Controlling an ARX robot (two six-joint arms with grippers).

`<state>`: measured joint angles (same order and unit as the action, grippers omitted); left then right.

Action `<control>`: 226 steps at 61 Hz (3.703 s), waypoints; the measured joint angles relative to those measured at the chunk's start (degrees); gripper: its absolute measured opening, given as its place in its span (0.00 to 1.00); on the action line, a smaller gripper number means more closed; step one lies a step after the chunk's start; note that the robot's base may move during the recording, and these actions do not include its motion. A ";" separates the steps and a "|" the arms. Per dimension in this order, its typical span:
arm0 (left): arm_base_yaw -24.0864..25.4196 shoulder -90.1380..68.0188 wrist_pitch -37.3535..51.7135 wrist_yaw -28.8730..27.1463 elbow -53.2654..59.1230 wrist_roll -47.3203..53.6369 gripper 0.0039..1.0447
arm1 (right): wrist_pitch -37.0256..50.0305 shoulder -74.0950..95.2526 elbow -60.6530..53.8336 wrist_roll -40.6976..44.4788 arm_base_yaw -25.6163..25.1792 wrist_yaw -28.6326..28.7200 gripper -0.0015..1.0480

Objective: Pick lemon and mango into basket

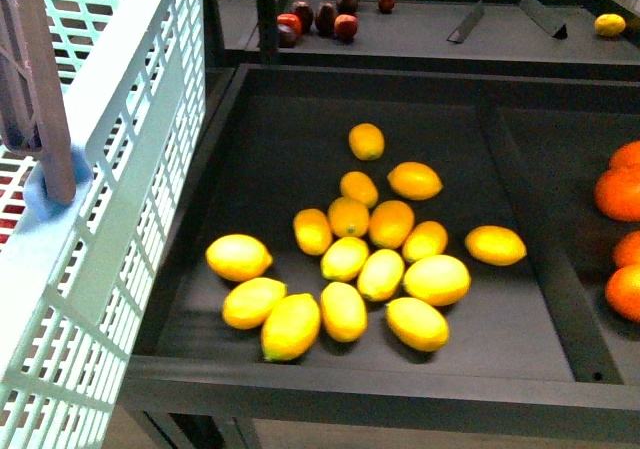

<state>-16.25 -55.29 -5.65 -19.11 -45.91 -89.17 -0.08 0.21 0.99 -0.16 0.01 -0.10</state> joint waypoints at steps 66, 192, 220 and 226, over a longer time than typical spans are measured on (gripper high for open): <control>0.61 0.00 0.00 -1.05 0.02 0.20 0.04 | 0.00 -0.02 0.00 0.02 -0.02 0.63 0.92; -15.85 -49.70 -9.35 36.52 -44.39 42.58 0.04 | 20.09 103.71 46.77 -24.92 -14.49 -0.17 0.92; -15.85 -49.70 -9.35 36.44 -44.39 42.58 0.04 | 11.58 125.17 62.90 -37.83 -15.39 -1.84 0.92; -15.85 -49.70 -9.35 36.50 -44.39 42.58 0.04 | 11.34 128.04 63.49 -38.84 -15.63 -2.08 0.92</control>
<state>-32.10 -104.99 -15.00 17.39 -90.30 -46.59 11.27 128.25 64.49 -39.00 -15.62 -2.17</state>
